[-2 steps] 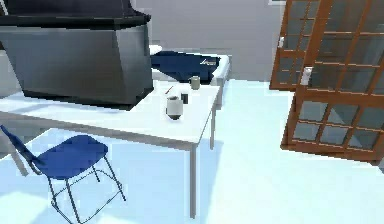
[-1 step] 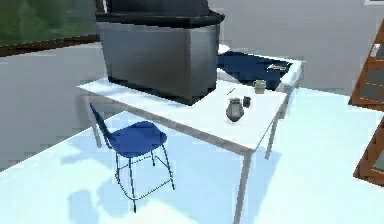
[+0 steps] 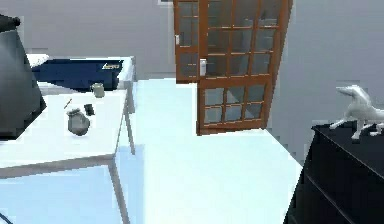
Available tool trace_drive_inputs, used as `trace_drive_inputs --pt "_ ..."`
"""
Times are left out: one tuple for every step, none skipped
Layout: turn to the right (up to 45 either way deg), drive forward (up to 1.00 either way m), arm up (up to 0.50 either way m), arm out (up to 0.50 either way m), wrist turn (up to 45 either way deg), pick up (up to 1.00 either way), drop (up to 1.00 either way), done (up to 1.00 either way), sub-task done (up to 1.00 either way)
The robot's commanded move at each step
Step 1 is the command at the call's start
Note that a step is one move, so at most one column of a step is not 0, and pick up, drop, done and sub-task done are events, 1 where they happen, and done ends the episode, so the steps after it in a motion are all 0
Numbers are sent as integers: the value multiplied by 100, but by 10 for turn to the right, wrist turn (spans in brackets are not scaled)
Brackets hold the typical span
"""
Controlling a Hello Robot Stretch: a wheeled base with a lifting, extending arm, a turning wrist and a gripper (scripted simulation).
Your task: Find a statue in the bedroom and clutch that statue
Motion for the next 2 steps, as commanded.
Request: trace_drive_inputs --pt "150 0 0 0 0 0 0 0 0" --pt "30 0 0 0 0 0 0 0 0"
